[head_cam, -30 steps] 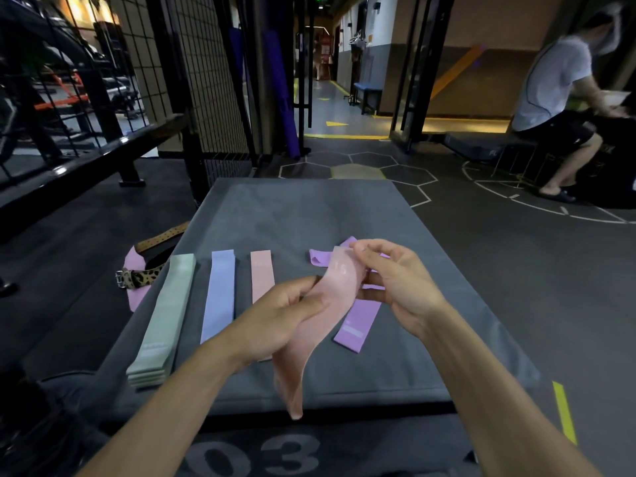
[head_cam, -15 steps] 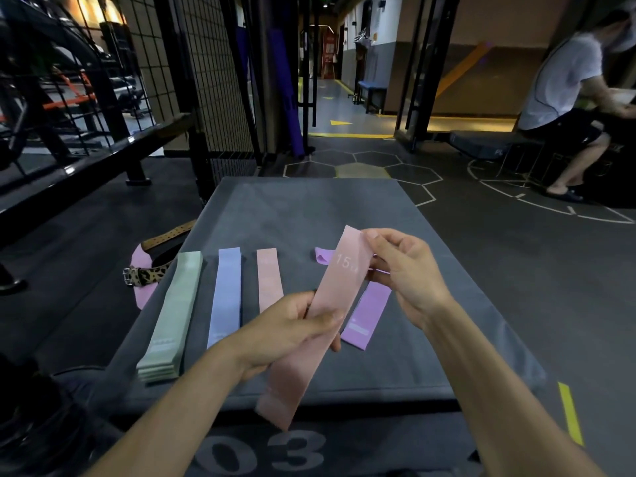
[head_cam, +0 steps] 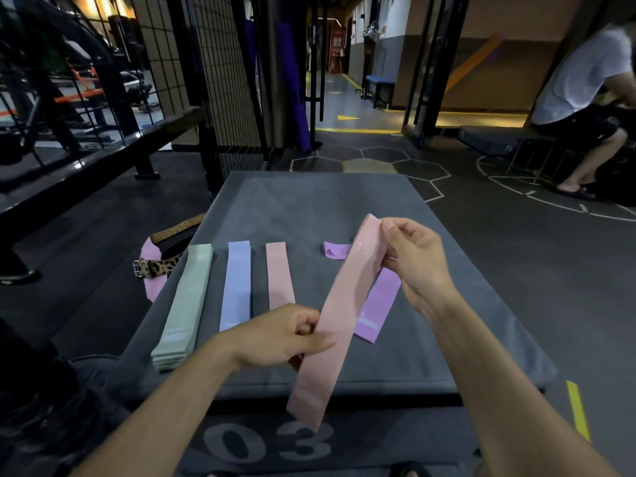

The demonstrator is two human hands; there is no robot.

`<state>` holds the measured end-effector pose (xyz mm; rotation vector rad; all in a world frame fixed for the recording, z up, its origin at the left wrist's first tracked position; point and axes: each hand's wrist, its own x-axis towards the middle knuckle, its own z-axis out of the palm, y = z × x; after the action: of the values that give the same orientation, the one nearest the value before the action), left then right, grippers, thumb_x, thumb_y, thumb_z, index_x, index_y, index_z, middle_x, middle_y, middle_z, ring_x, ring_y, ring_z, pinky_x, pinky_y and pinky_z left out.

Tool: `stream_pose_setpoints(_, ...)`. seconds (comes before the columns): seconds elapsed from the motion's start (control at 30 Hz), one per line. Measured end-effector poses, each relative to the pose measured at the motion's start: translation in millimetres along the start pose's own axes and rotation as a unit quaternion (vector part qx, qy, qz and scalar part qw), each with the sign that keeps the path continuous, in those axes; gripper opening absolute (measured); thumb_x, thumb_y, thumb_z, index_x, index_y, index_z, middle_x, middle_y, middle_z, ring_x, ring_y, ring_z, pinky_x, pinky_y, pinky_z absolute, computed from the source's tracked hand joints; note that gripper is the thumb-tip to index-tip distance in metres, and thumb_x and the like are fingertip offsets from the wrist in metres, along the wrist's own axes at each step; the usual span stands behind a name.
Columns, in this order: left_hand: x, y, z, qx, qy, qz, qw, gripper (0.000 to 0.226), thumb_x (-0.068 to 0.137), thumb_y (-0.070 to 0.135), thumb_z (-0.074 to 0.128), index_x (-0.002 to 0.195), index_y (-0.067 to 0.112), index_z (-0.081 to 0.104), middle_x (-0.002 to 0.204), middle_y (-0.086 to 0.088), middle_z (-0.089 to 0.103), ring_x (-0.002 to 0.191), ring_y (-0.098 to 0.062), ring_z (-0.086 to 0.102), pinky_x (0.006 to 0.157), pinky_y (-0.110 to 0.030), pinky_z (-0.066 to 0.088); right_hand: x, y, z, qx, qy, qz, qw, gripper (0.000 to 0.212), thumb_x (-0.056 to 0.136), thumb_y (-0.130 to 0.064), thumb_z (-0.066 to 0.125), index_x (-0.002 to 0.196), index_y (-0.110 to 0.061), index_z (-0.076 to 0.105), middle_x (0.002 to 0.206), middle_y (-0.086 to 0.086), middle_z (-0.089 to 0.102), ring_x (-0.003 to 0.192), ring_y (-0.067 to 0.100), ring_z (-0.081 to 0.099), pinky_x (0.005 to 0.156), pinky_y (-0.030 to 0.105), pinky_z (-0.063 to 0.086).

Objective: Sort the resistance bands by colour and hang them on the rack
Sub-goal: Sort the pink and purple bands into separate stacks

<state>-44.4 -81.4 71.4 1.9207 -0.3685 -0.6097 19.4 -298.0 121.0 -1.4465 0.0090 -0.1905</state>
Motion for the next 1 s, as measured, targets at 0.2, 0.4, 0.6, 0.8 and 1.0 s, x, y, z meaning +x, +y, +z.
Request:
stream_pose_setpoints(0.2, -3.0, -26.7, 2.5, 0.067, -0.06, -0.059, 0.994, 0.025, 0.103, 0.018, 0.058, 0.11, -0.005, 0.061, 0.082, -0.002, 0.067, 0.071, -0.01, 0.063, 0.067, -0.028, 0.055, 14.3, 8.5, -5.1, 0.009, 0.062, 0.001, 0.998, 0.018, 0.103, -0.016, 0.055, 0.093, -0.009, 0.069, 0.083, 0.011, 0.066, 0.066, 0.016, 0.061, 0.057, 0.032, 0.054)
stream_pose_setpoints(0.4, -3.5, -34.7, 10.1, 0.09, -0.055, -0.081, 0.991, 0.011, 0.105, 0.013, 0.051, 0.095, 0.009, 0.056, 0.079, -0.002, 0.068, 0.076, -0.016, 0.072, 0.063, -0.028, 0.056, 21.0, 18.0, -8.9, 0.011, 0.089, 0.017, 0.996, 0.017, 0.102, -0.016, 0.056, 0.09, -0.011, 0.067, 0.08, 0.006, 0.064, 0.065, 0.015, 0.059, 0.056, 0.028, 0.055)
stream_pose_setpoints(0.6, -5.4, -30.8, 10.3, 0.115, -0.01, -0.126, 0.985, 0.015, 0.102, 0.015, 0.048, 0.089, 0.013, 0.055, 0.075, -0.001, 0.059, 0.069, -0.02, 0.071, 0.047, -0.027, 0.047, 28.4, 25.9, -17.8, 0.016, 0.099, 0.029, 0.995, 0.016, 0.101, -0.014, 0.055, 0.088, -0.013, 0.066, 0.082, 0.005, 0.066, 0.066, 0.016, 0.063, 0.057, 0.027, 0.055)
stream_pose_setpoints(0.8, -16.8, -21.1, -5.7, 0.14, 0.048, -0.137, 0.979, 0.018, 0.096, 0.015, 0.046, 0.082, 0.014, 0.056, 0.068, -0.005, 0.06, 0.06, -0.021, 0.067, 0.039, -0.027, 0.044, 39.5, 43.1, -31.8, -0.007, 0.118, 0.046, 0.992, 0.018, 0.099, -0.009, 0.055, 0.085, -0.009, 0.067, 0.084, 0.009, 0.068, 0.073, 0.02, 0.065, 0.061, 0.029, 0.059)
stream_pose_setpoints(1.0, -24.8, -15.6, -34.6, 0.089, 0.132, -0.134, 0.978, 0.019, 0.095, 0.005, 0.051, 0.09, 0.007, 0.069, 0.06, 0.003, 0.067, 0.049, -0.014, 0.057, 0.04, -0.025, 0.042, 70.5, 50.9, -2.9, -0.043, 0.092, 0.076, 0.992, 0.013, 0.098, -0.002, 0.057, 0.089, -0.002, 0.067, 0.081, 0.015, 0.065, 0.065, 0.023, 0.062, 0.048, 0.027, 0.056)
